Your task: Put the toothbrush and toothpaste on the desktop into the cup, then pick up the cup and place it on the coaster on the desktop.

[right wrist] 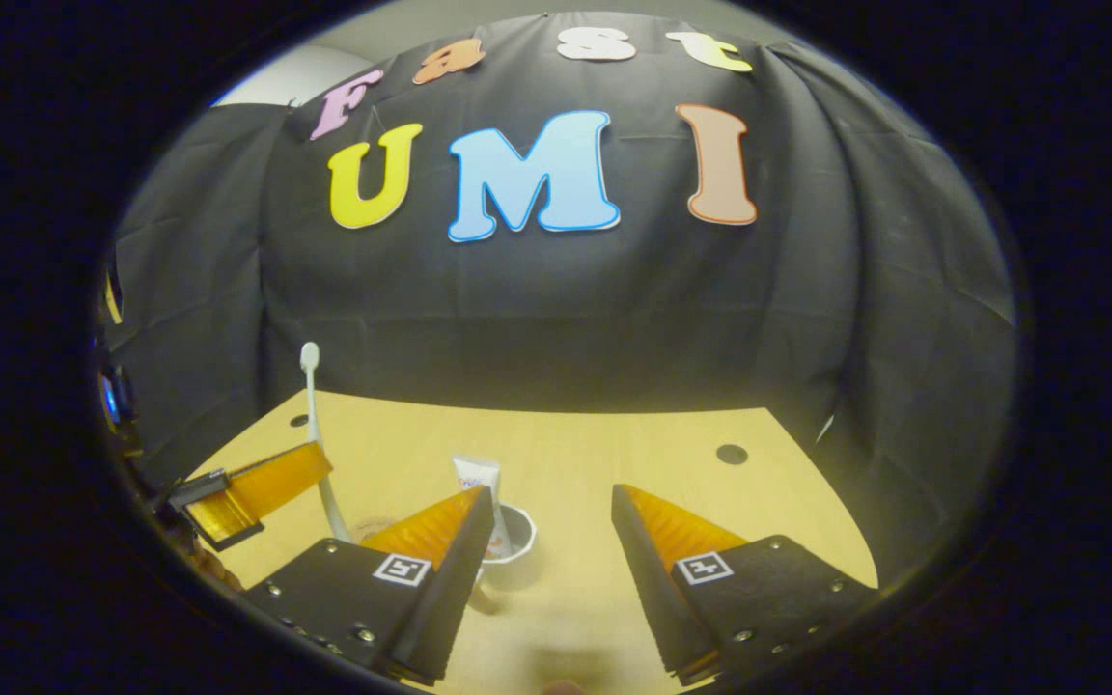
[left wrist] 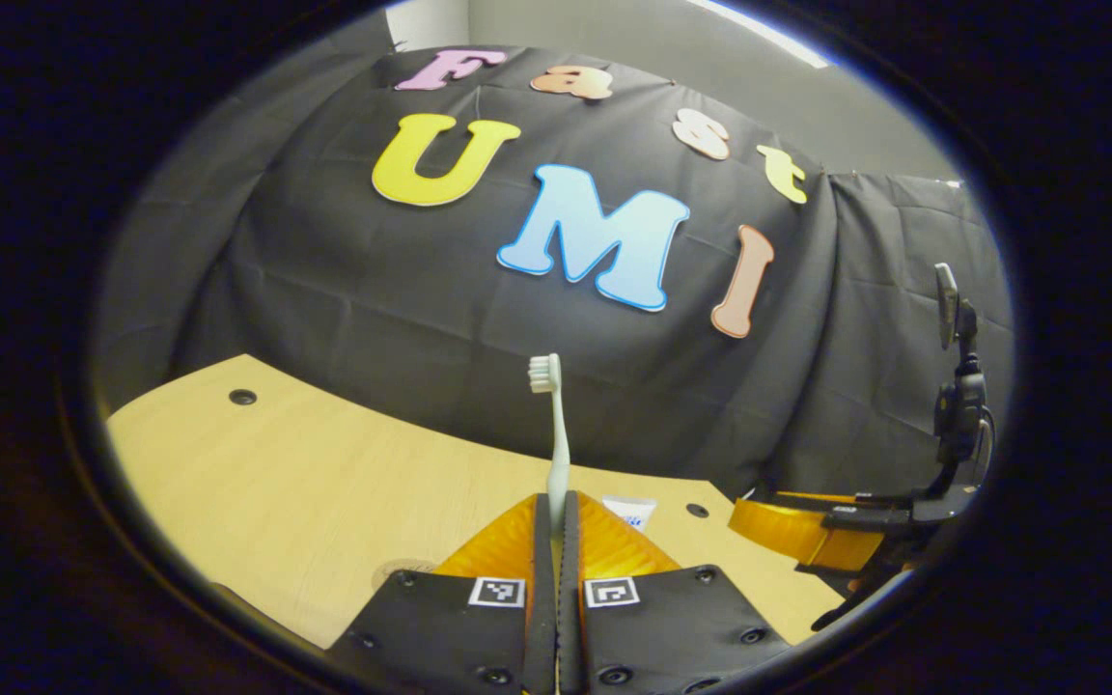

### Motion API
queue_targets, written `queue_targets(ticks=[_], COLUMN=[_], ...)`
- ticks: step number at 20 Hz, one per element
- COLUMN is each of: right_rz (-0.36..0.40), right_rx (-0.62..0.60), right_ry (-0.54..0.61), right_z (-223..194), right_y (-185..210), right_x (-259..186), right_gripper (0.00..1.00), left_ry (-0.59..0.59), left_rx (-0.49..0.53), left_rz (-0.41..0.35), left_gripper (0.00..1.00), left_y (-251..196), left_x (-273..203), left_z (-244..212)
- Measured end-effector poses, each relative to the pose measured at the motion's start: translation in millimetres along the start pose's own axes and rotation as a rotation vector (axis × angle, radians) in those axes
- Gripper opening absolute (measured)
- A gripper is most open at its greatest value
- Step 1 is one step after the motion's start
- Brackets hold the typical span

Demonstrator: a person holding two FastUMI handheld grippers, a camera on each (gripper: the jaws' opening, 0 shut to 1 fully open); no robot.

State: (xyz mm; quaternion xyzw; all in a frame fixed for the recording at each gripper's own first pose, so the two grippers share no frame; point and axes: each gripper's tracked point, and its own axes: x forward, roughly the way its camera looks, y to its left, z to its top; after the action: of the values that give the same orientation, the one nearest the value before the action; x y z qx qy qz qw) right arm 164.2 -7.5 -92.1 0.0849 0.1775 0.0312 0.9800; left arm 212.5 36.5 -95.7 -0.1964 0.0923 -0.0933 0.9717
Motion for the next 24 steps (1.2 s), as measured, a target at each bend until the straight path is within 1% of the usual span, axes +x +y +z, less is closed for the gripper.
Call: queue_targets(ticks=[3, 6, 7, 9, 13, 17, 20, 21, 24], right_rz=[-0.023, -0.040, -0.044, -0.039, -0.034, -0.025, -0.022, -0.020, -0.013], right_rx=[0.047, 0.063, 0.064, 0.078, 0.091, 0.106, 0.109, 0.109, 0.106], right_ry=[0.035, 0.066, 0.072, 0.079, 0.079, 0.095, 0.107, 0.109, 0.115], right_z=[-16, -27, -29, -30, -29, -32, -35, -36, -37], right_y=[-14, -21, -23, -23, -22, -23, -23, -22, -20], right_x=[-16, -23, -24, -27, -28, -25, -22, -21, -20], right_gripper=[0.77, 0.77, 0.77, 0.77, 0.77, 0.77, 0.77, 0.77, 0.77], left_ry=[-0.035, -0.065, -0.071, -0.089, -0.053, -0.040, 0.008, 0.025, 0.038], left_rx=[-0.028, -0.056, -0.063, -0.063, -0.034, -0.003, 0.045, 0.062, 0.077], left_rz=[-0.063, -0.094, -0.099, -0.102, -0.099, -0.088, -0.087, -0.088, -0.094], left_gripper=[0.08, 0.08, 0.07, 0.08, 0.07, 0.09, 0.12, 0.10, 0.12], left_y=[-23, -35, -37, -39, -40, -40, -41, -40, -44], left_x=[20, 42, 48, 62, 81, 83, 87, 88, 83], left_z=[-1, -4, -6, -10, -35, -51, -75, -82, -87])
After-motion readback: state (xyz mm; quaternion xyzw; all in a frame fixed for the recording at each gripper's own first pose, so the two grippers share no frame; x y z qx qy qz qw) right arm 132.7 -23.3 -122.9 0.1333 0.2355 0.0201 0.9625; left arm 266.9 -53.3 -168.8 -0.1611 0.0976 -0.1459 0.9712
